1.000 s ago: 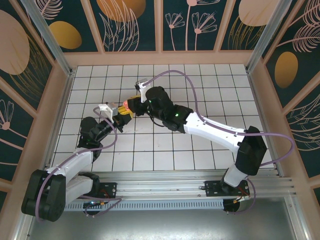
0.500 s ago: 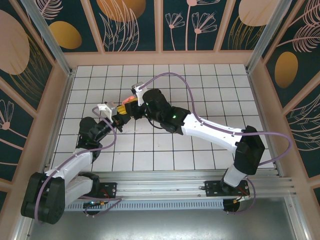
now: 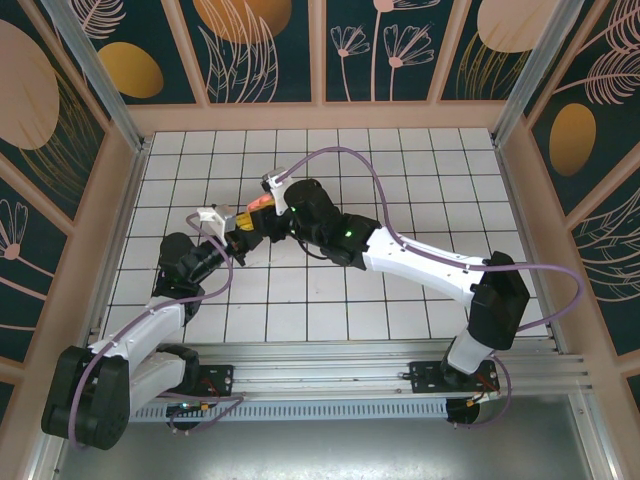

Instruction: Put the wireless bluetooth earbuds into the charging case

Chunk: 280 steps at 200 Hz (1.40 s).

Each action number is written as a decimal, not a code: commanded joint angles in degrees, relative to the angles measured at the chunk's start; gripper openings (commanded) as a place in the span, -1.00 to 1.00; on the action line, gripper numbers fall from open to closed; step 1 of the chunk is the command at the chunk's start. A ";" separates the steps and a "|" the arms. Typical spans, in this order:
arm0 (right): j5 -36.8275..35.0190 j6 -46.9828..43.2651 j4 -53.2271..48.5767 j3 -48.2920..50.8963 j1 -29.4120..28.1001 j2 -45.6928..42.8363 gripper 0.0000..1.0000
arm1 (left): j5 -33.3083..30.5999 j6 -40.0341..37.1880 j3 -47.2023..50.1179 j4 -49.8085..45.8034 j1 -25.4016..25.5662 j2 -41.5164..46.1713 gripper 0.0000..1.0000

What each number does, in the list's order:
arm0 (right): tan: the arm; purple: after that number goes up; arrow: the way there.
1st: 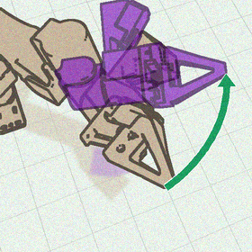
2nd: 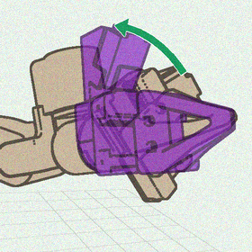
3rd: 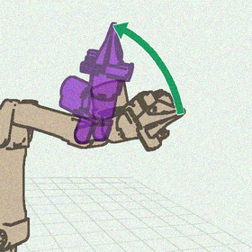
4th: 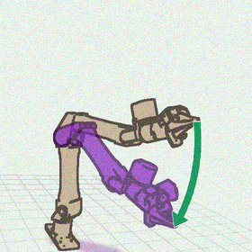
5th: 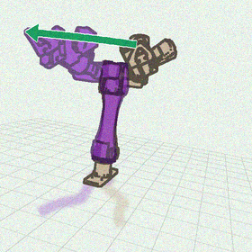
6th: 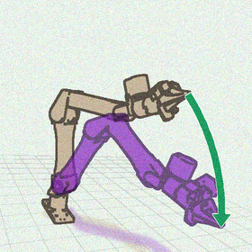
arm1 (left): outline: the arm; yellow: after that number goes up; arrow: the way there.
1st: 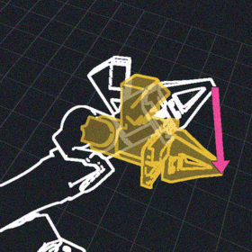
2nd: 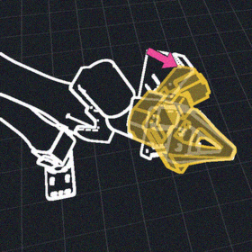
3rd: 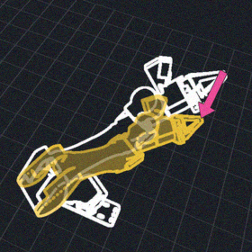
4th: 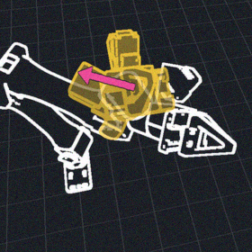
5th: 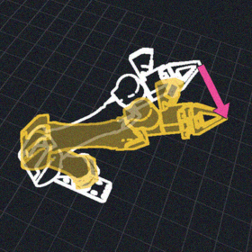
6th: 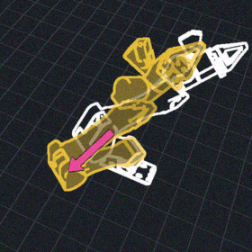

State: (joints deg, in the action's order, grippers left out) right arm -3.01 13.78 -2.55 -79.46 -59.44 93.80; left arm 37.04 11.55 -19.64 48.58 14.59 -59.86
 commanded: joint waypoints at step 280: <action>42.84 4.28 -6.49 -4.97 18.07 -5.34 0.17 | 14.58 -9.88 -9.72 -11.81 1.72 1.75 -0.75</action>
State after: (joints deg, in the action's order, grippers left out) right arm 33.12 17.10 -7.46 -81.41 -41.67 85.91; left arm 49.23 3.60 -27.27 38.15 15.88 -58.43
